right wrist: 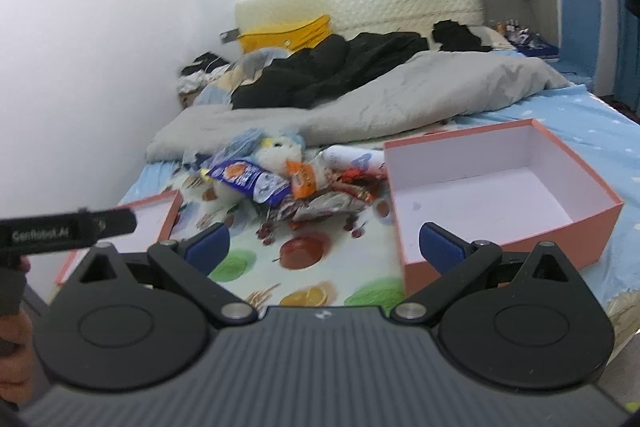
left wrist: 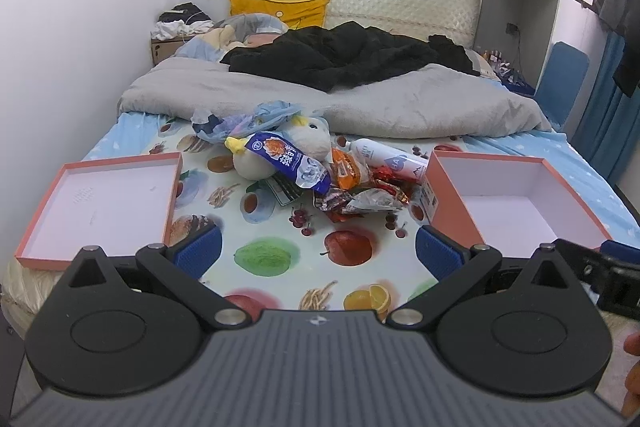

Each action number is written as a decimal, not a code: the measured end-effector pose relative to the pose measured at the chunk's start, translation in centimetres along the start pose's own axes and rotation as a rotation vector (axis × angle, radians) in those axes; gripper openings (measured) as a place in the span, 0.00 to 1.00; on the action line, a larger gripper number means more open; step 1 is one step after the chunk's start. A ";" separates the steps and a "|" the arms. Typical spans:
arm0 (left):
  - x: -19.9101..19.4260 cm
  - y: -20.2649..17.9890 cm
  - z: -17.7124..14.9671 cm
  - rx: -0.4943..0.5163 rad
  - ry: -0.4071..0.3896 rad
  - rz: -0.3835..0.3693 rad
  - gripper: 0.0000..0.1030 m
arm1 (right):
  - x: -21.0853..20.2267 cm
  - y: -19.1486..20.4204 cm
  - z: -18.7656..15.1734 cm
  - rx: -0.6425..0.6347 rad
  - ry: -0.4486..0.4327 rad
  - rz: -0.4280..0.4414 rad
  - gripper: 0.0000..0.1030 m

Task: Organize snacks
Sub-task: 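Move both tools toward the snack pile on the bed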

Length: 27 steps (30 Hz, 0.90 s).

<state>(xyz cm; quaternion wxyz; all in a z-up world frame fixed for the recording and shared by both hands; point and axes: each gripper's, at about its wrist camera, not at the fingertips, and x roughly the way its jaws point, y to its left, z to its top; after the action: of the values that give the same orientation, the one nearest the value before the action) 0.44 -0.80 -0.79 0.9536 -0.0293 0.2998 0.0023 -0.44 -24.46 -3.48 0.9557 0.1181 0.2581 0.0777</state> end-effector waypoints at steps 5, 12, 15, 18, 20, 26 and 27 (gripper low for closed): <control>0.3 0.0 0.0 -0.002 0.006 -0.003 1.00 | 0.1 -0.3 -0.1 0.011 0.004 -0.006 1.00; 0.4 0.0 -0.1 -0.005 0.009 0.000 1.00 | 0.1 -0.2 -0.4 0.000 -0.005 0.006 1.00; 0.5 0.0 -0.2 -0.004 0.007 -0.001 1.00 | 0.1 -0.1 -0.4 0.004 -0.002 0.006 1.00; 0.4 0.0 -0.2 -0.004 0.007 -0.002 1.00 | 0.1 0.0 -0.6 0.000 -0.001 0.009 1.00; 0.5 0.1 -0.3 -0.004 0.006 -0.004 1.00 | 0.1 0.0 -0.5 -0.001 0.000 0.007 1.00; 0.5 0.1 -0.4 -0.004 0.007 -0.003 1.00 | 0.1 0.1 -0.6 -0.005 0.002 0.012 1.00; 0.5 0.1 -0.4 -0.003 0.008 -0.003 1.00 | 0.1 0.1 -0.6 -0.006 0.003 0.012 1.00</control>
<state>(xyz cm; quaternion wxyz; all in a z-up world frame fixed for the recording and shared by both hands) 0.59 -0.75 -1.38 0.9524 -0.0313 0.3034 0.0014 -0.67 -24.18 -4.02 0.9552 0.1168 0.2586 0.0843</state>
